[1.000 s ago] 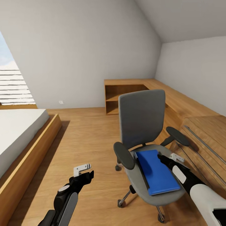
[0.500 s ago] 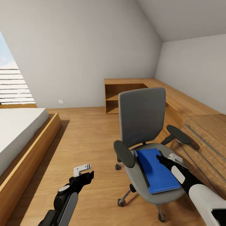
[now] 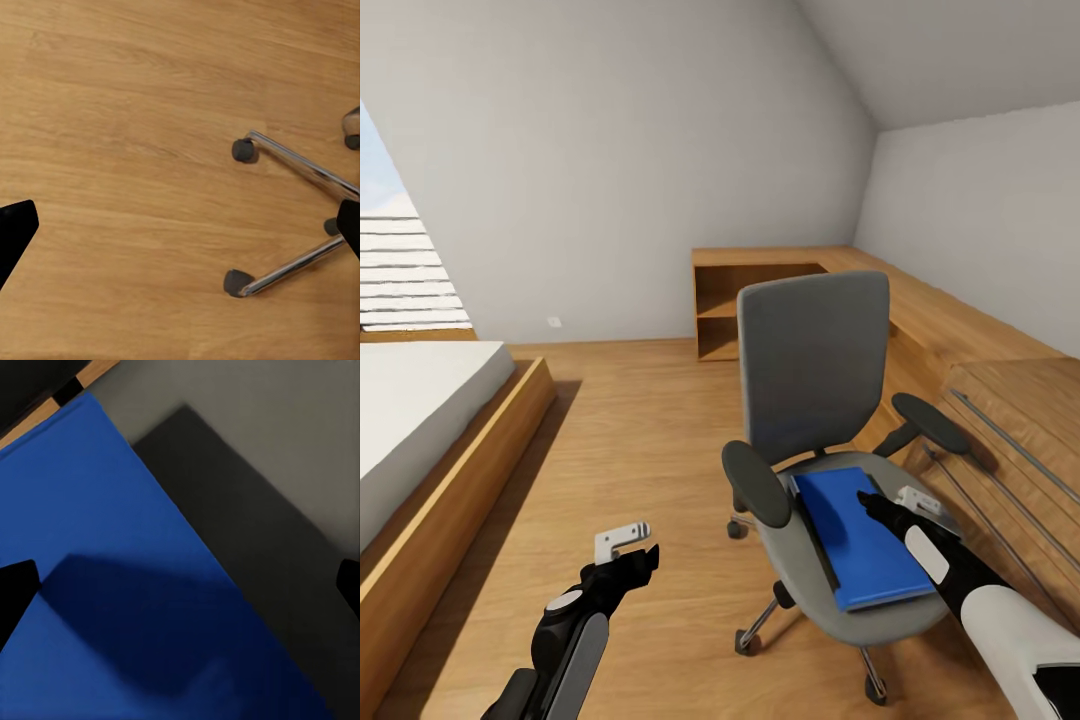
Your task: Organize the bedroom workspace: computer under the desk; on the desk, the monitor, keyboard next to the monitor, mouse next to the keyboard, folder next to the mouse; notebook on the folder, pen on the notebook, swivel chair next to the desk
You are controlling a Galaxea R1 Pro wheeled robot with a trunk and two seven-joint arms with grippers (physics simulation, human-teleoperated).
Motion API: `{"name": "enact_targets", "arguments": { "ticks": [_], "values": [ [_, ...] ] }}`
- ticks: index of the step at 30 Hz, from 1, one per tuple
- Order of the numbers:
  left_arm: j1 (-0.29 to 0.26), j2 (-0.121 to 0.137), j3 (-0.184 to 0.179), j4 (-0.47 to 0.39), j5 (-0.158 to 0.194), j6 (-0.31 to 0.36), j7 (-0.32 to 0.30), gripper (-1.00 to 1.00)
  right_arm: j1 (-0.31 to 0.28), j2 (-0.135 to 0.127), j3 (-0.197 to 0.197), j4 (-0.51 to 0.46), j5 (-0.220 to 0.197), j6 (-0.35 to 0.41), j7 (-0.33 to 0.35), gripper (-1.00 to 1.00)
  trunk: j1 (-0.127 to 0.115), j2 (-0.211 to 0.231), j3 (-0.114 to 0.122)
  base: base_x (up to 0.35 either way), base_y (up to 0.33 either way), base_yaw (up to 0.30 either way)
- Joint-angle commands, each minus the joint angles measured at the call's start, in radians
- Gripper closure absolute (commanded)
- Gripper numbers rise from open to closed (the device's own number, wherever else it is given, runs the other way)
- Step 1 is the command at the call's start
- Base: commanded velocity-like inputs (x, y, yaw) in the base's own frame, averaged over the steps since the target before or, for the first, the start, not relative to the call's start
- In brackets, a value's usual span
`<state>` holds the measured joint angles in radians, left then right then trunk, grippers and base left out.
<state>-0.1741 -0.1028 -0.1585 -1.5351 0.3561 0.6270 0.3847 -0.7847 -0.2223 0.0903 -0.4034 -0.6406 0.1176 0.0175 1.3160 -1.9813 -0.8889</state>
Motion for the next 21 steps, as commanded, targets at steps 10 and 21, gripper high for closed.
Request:
{"name": "enact_targets", "arguments": {
  "ticks": [10,21],
  "values": [
    [-0.001,0.0,-0.001,0.017,0.011,0.003,0.01,-1.0,0.0,-0.002,0.008,0.014,-0.011,0.002,-0.004,-1.0,0.0,0.0,-0.001,0.0,0.0,0.0],
    [-0.001,0.001,-0.001,0.035,0.011,0.0,0.01,-1.0,0.0,-0.001,0.008,0.024,-0.01,0.002,-0.004,-1.0,0.0,0.0,-0.001,-0.112,0.0,0.0]
  ]
}}
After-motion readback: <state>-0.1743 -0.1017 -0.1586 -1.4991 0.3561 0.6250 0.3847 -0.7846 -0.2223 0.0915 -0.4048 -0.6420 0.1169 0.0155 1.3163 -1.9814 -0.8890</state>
